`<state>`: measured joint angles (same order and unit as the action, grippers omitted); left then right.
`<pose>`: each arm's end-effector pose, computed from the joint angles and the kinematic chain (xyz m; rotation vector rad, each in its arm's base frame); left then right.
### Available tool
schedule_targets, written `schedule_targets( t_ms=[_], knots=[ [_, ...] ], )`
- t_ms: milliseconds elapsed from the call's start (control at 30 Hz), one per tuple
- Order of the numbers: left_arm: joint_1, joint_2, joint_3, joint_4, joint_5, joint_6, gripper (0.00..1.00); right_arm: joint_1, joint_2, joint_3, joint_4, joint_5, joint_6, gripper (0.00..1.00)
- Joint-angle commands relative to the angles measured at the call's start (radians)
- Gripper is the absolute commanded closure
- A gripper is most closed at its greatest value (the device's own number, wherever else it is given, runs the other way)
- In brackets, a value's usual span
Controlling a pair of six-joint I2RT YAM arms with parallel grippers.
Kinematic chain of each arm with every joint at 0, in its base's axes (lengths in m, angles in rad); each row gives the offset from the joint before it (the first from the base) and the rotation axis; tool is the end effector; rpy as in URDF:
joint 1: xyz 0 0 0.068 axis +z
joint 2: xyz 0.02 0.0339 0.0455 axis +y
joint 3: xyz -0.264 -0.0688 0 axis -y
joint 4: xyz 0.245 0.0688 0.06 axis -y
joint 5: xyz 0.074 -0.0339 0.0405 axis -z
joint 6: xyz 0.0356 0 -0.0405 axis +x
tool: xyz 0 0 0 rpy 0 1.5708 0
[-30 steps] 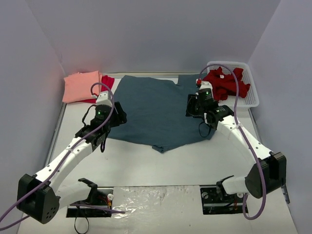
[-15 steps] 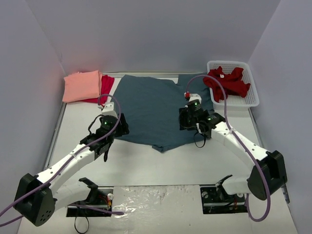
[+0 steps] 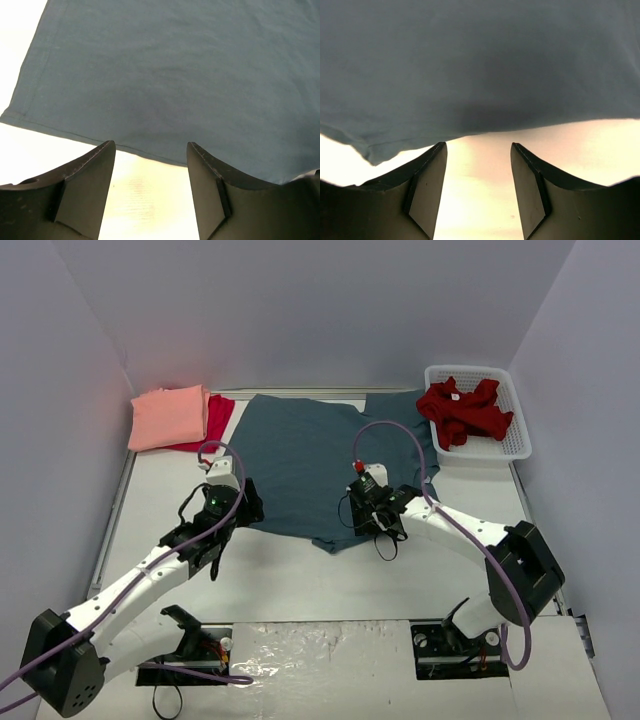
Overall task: Fold and stack the t-shirts
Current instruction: Flatten out the tshirt
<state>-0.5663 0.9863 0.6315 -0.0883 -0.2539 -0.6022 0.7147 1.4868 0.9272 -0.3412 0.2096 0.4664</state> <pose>0.1929 -0.1120 0.2583 -0.1999 2.0232 -0.4910 0.2351 0.1942 0.2121 -0.2153 2.4529 0.2620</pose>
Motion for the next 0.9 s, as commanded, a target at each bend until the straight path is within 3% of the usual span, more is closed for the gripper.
schedule_targets(
  t_ms=[0,333,867],
  knots=[
    [-0.007,-0.024,-0.006,-0.011,-0.018,0.012,0.43,-0.003,-0.014,-0.022,-0.061,0.106,0.109,0.51],
    [-0.007,-0.037,-0.024,-0.019,-0.015,0.021,0.42,-0.009,-0.025,-0.094,-0.062,0.157,0.233,0.52],
    [-0.007,-0.038,-0.023,-0.019,-0.018,0.055,0.41,-0.027,0.095,-0.054,0.019,0.146,0.230,0.54]
  ],
)
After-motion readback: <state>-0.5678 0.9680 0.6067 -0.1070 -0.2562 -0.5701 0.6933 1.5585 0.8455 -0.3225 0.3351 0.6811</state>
